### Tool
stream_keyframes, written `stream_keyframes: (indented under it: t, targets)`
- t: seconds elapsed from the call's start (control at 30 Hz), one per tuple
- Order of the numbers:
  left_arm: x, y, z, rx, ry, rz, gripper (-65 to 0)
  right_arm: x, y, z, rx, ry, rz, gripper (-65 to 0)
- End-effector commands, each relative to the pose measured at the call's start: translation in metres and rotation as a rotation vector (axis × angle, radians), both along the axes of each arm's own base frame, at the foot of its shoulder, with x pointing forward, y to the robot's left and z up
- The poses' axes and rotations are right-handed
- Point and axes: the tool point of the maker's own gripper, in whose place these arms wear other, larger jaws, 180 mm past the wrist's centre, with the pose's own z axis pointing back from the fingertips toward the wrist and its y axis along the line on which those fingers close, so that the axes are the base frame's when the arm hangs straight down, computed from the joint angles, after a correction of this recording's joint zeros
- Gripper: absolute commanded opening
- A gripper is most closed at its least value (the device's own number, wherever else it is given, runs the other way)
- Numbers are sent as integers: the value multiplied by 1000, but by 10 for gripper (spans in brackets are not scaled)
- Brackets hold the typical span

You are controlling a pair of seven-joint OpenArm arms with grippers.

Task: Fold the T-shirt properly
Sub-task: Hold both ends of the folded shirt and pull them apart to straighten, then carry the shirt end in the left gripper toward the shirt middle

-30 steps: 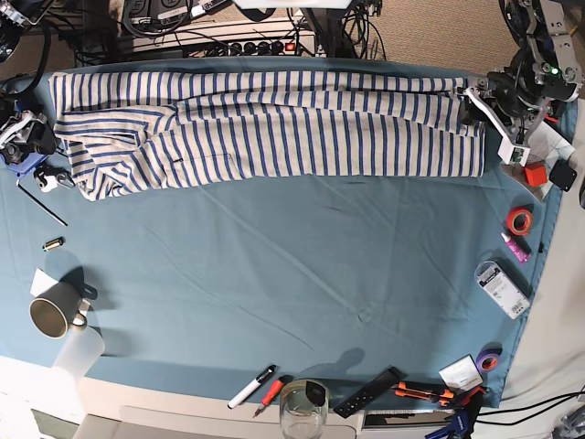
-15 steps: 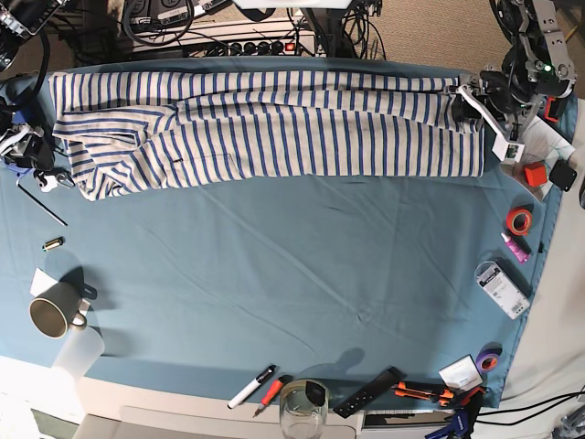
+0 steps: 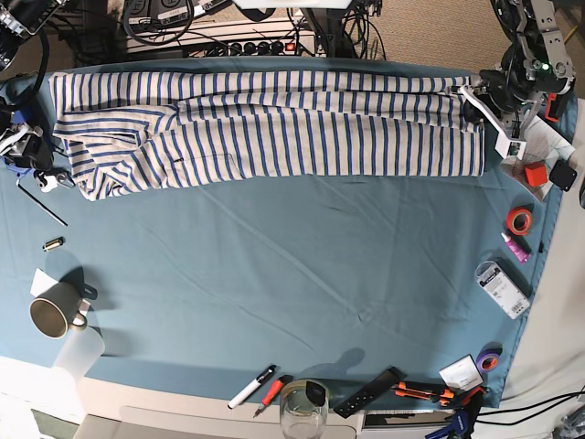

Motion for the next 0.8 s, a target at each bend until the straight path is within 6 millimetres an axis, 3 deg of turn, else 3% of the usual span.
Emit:
stream_keyframes:
  t: [0.0, 0.53, 0.6, 0.67, 0.77]
  targets:
    - [1, 4, 4, 18, -3, -4, -532, 7, -7, 20, -35, -51, 8, -334]
    - [0, 4, 4, 15, -1, -5, -532, 7, -7, 20, -35, -51, 8, -334]
    - [0, 4, 4, 15, -1, -4, -564, 7, -7, 20, -35, -50, 8, -334]
    - [0, 4, 4, 15, -1, -5, -650, 7, -7, 20, -35, -51, 8, -334]
    - [1, 4, 4, 16, -4, -9, -650, 7, -7, 20, -35, -51, 8, -334]
